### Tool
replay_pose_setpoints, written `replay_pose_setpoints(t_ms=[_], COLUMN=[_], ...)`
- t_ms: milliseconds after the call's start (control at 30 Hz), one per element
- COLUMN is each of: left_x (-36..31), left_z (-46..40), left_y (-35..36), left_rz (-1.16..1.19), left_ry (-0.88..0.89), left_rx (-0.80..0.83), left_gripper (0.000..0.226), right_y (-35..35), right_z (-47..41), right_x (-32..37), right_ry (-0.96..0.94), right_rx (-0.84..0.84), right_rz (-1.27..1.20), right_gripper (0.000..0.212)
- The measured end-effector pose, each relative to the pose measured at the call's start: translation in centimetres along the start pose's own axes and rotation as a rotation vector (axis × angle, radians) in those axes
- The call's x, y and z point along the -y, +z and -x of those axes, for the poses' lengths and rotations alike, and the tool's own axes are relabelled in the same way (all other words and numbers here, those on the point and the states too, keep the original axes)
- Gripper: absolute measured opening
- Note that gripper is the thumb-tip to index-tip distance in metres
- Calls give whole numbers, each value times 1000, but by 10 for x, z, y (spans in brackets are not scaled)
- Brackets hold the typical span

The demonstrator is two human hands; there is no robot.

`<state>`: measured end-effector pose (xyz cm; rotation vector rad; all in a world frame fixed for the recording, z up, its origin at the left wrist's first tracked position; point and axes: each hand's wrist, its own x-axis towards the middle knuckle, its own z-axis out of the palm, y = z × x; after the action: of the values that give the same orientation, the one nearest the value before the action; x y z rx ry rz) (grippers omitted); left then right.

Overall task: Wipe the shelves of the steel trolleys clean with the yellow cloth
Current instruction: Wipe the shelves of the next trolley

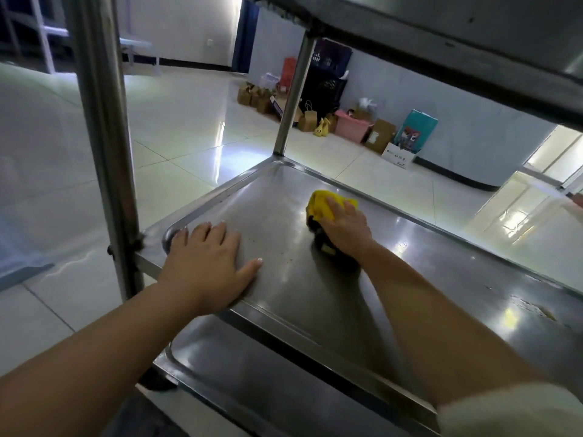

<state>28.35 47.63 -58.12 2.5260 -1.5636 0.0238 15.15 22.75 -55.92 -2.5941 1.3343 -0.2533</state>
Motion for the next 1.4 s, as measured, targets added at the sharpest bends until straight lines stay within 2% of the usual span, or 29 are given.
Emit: replay_pose_setpoints(t_ms=[67,133,300,367,433,500,567,633,767,900,967,1033,1100,1167,1300,1400], left_x=[3,6,9,8,5,2,-1,0,3,2,3,9,19,29,42,43], left_z=[-1,-1,1,2,3,7,11,11,8,11,14,20,27,35,50,60], left_y=[0,0,-1,0,-1,-3,-5,-5,-2,-3,-5,-5,-2,0,-4,-6], left_rz=[-10,-46,-20,-14,-30,-51,-81,-72,19,133,207,206,178,124,23,42], left_ry=[-17,-55,-169,-167,-165,-158,-128,-135,-243,-267,-283,-254,-169,-120,-100,-88], left_rx=[-11,-28,-40,-37,-18,-27,-93,-143,-181,-196,-231,-219,-185,-154,-136,-102], left_gripper=[90,87,83,82,81,83,87,90,101,113,108,105,105,109,121,123], right_y=[9,19,32,27,21,20,25,37,55,44,29,18,17,26,42,35], right_z=[-27,-33,18,30,12,-16,-41,-52,-14,42,61,68,65,63,75,89], right_x=[30,59,63,49,44,58,85,116,157,124,93,72,74,96,136,125], right_ry=[90,44,-405,-488,-444,-286,-103,-62,-320,-596,-608,-498,-392,-380,-592,-718], right_rx=[77,108,34,65,57,36,35,68,102,163,181,153,125,111,178,216], right_rz=[-12,-28,-59,-107,-98,-70,-102,-129,-100,-93,-145,-212,-201,-130,-109,-135], right_gripper=[57,57,53,59,60,55,51,50,52,46,50,58,61,59,53,57])
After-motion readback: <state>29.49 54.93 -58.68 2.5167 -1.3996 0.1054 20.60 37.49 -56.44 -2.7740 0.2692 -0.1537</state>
